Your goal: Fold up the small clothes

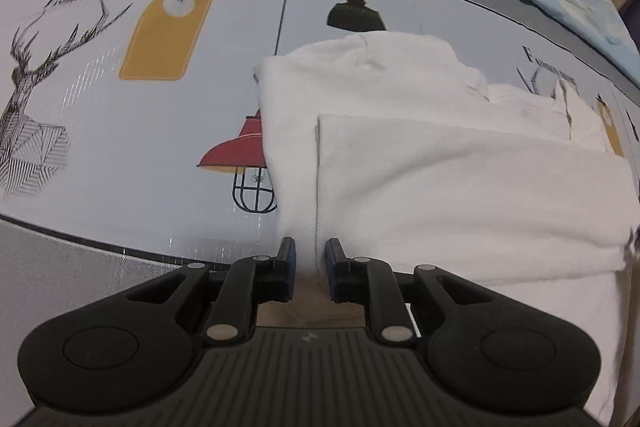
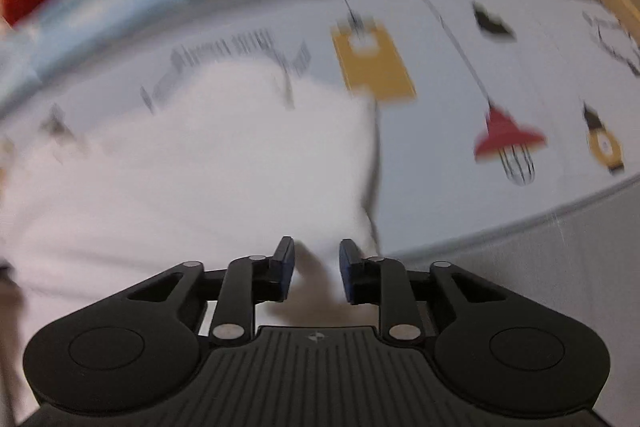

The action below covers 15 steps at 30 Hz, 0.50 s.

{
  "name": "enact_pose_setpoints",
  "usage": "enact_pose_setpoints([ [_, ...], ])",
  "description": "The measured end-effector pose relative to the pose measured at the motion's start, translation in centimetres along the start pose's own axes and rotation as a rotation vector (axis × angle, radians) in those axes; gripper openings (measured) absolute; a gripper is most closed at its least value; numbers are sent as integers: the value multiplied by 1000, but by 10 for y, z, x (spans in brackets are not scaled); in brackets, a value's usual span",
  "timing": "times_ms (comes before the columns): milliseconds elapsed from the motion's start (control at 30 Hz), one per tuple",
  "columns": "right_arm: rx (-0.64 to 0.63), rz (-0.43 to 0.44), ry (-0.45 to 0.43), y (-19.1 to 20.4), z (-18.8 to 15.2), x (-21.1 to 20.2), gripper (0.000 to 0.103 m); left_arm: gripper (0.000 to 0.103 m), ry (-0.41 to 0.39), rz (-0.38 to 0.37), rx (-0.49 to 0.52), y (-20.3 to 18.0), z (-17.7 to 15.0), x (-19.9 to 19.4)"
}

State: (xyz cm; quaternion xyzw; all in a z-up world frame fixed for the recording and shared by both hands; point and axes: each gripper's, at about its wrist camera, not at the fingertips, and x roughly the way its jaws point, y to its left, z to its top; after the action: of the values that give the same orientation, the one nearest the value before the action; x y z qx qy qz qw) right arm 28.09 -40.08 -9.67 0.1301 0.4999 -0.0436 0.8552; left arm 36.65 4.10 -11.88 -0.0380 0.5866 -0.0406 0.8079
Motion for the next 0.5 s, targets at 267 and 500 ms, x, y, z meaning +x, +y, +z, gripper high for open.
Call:
enact_pose_setpoints([
  [267, 78, -141, 135, -27, -21, 28, 46, 21, 7, 48, 7, 0, -8, -1],
  [500, 159, -77, -175, -8, -12, -83, 45, 30, -117, 30, 20, -5, -27, -61],
])
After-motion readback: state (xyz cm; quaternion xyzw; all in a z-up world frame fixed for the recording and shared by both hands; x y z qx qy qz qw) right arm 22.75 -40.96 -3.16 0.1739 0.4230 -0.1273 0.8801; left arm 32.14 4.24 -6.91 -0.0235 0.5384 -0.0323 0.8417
